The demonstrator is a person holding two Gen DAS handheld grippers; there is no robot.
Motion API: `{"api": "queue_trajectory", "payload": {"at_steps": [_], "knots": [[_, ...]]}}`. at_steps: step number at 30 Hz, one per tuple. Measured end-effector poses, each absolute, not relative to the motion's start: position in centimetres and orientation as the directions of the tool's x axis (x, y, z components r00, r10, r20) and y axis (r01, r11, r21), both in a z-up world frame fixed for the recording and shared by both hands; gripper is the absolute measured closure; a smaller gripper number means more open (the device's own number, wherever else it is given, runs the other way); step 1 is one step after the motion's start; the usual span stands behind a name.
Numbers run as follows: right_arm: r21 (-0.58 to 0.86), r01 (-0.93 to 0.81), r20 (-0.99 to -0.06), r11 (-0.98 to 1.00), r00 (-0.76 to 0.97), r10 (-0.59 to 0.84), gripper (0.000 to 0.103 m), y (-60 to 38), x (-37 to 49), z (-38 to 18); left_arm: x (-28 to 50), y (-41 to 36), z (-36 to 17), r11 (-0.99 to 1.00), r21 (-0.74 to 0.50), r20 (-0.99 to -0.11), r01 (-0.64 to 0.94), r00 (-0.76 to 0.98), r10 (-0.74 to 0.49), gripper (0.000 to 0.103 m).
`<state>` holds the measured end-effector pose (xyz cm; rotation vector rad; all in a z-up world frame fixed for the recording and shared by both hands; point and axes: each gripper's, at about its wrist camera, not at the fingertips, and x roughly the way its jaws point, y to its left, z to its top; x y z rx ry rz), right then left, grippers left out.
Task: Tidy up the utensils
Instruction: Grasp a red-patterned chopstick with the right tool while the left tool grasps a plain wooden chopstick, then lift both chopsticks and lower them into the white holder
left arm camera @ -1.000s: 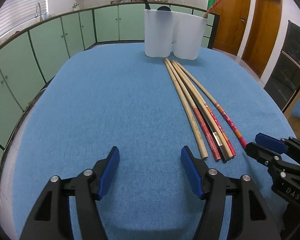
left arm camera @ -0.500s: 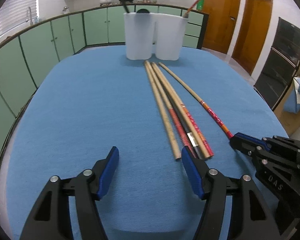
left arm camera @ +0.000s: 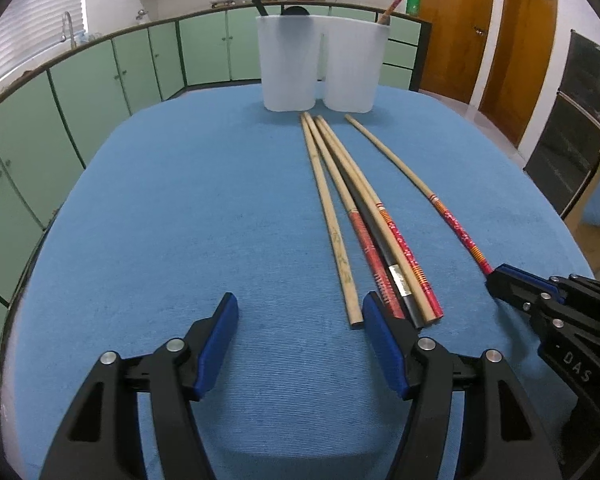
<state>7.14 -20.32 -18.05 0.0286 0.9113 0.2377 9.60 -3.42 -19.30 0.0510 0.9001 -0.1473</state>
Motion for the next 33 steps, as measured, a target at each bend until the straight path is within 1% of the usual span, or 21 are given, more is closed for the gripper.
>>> {"api": "queue_trajectory", "payload": {"at_steps": [7, 9, 10, 11, 13, 14, 15, 16, 24, 28, 33], "knots": [[0.124, -0.193, -0.781, 0.973, 0.586, 0.216, 0.097, -20.3, 7.2, -18.2, 10.0, -3.7, -19.4, 0.990, 0.003, -0.790, 0.140, 0.608, -0.083, 0.038], [0.126, -0.193, -0.781, 0.973, 0.586, 0.217, 0.097, -20.3, 7.3, -18.2, 10.0, -3.8, -19.3, 0.991, 0.002, -0.789, 0.136, 0.608, -0.082, 0.040], [0.129, -0.193, -0.780, 0.973, 0.586, 0.220, 0.097, -20.4, 7.3, -18.2, 10.0, -3.9, -19.3, 0.990, -0.004, -0.788, 0.140, 0.610, -0.090, 0.048], [0.135, -0.193, -0.779, 0.972, 0.585, 0.224, 0.097, -20.5, 7.3, -18.2, 9.8, -3.9, -19.3, 0.990, -0.004, -0.786, 0.144, 0.612, -0.092, 0.052], [0.147, -0.193, -0.776, 0.970, 0.586, 0.234, 0.097, -20.6, 7.3, -18.2, 9.7, -4.3, -19.2, 0.987, 0.002, -0.780, 0.161, 0.617, -0.100, 0.078], [0.153, -0.192, -0.774, 0.969, 0.586, 0.238, 0.097, -20.7, 7.3, -18.2, 9.7, -4.6, -19.1, 0.985, 0.000, -0.779, 0.172, 0.617, -0.108, 0.083], [0.156, -0.192, -0.773, 0.969, 0.586, 0.241, 0.098, -20.8, 7.3, -18.2, 9.6, -4.7, -19.1, 0.985, -0.002, -0.779, 0.175, 0.617, -0.111, 0.091], [0.158, -0.192, -0.773, 0.969, 0.587, 0.242, 0.098, -20.8, 7.3, -18.2, 9.6, -4.9, -19.1, 0.984, -0.002, -0.779, 0.177, 0.617, -0.113, 0.095], [0.147, -0.194, -0.753, 0.970, 0.614, 0.237, 0.098, -20.8, 6.6, -17.4, 9.2, -4.4, -18.4, 0.986, -0.034, -0.767, 0.161, 0.628, -0.129, 0.096], [0.144, -0.200, -0.740, 0.969, 0.628, 0.239, 0.098, -21.0, 6.4, -16.1, 8.4, -4.1, -16.5, 0.986, -0.019, -0.737, 0.166, 0.664, -0.125, 0.096], [0.162, -0.200, -0.703, 0.966, 0.663, 0.256, 0.098, -21.6, 6.3, -13.3, 7.5, -3.6, -13.4, 0.986, -0.013, -0.694, 0.168, 0.708, -0.130, 0.096]]}}
